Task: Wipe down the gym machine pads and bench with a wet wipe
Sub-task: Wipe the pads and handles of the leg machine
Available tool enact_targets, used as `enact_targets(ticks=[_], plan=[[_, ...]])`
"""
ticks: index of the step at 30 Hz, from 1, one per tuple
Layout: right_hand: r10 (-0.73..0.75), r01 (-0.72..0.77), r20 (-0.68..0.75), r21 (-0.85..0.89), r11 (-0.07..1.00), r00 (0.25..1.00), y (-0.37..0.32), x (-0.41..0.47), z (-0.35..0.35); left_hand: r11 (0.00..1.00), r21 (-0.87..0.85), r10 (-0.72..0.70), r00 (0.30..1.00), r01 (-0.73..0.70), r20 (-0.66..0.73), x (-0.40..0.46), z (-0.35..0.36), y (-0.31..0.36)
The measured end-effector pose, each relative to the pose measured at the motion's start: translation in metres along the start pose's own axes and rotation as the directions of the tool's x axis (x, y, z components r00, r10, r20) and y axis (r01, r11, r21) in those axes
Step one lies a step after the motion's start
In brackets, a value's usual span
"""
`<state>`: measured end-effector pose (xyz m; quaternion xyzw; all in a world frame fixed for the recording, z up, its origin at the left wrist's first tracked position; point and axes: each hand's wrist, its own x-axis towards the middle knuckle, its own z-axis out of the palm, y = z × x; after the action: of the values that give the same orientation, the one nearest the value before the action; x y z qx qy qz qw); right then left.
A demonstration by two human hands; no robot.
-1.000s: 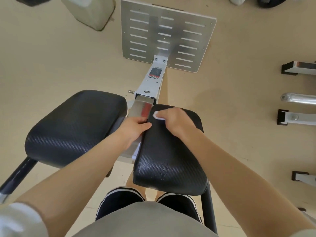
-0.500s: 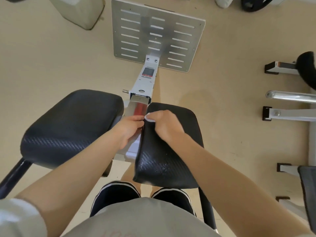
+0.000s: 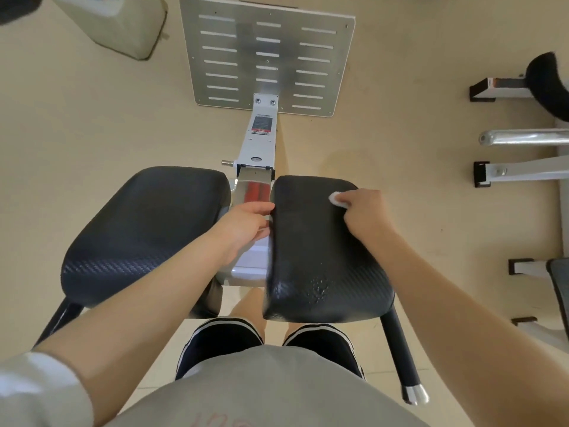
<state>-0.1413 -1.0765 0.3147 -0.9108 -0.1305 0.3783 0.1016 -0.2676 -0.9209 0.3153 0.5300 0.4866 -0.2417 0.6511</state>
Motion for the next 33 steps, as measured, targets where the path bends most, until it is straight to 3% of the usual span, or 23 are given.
enact_targets(ticks=[5, 8, 10, 13, 14, 16, 18, 21, 26, 29, 33], plan=[[-0.319, 0.326, 0.101, -0.064, 0.943, 0.942, -0.056, -0.034, 0.035, 0.896, -0.429, -0.111, 0.993, 0.112, 0.026, -0.003, -0.005, -0.001], [-0.397, 0.402, 0.082, -0.060, 0.914, 0.914, -0.043, -0.036, 0.031, 0.888, -0.443, -0.109, 0.992, 0.127, 0.065, -0.009, -0.003, 0.000], [-0.313, 0.311, 0.030, 0.049, 0.949, 0.949, -0.022, -0.032, 0.026, 0.914, -0.388, -0.099, 0.993, 0.119, 0.070, -0.009, -0.001, 0.001], [-0.019, 0.026, -0.025, 0.308, 0.951, 1.000, 0.008, -0.029, 0.009, 0.939, -0.322, -0.094, 0.991, 0.118, 0.091, -0.007, -0.002, -0.001], [0.076, -0.058, -0.040, 0.341, 0.938, 0.996, 0.015, -0.029, 0.003, 0.942, -0.314, -0.091, 0.991, 0.118, 0.098, -0.006, -0.003, -0.002], [0.171, -0.155, -0.055, 0.212, 0.965, 0.984, 0.022, -0.027, -0.003, 0.945, -0.304, -0.091, 0.990, 0.119, 0.104, -0.006, -0.005, -0.003], [0.150, -0.144, -0.075, 0.076, 0.987, 0.986, 0.012, -0.029, -0.002, 0.945, -0.305, -0.096, 0.991, 0.120, 0.094, -0.007, -0.006, -0.002], [0.005, -0.005, -0.002, 0.028, 1.000, 1.000, -0.025, -0.042, 0.010, 0.949, -0.292, -0.101, 0.993, 0.115, 0.064, -0.009, -0.006, -0.001], [-0.390, 0.405, 0.145, -0.098, 0.909, 0.909, -0.066, -0.063, 0.040, 0.956, -0.276, -0.079, 0.994, 0.097, 0.074, -0.016, -0.004, -0.001], [-0.369, 0.377, 0.116, -0.052, 0.925, 0.922, -0.045, -0.056, 0.034, 0.970, -0.229, -0.072, 0.995, 0.087, 0.071, -0.023, -0.004, -0.004], [-0.091, 0.091, -0.006, 0.106, 0.990, 0.996, 0.011, -0.041, 0.006, 0.990, -0.136, -0.014, 0.995, 0.026, 0.094, -0.032, 0.003, -0.007]])
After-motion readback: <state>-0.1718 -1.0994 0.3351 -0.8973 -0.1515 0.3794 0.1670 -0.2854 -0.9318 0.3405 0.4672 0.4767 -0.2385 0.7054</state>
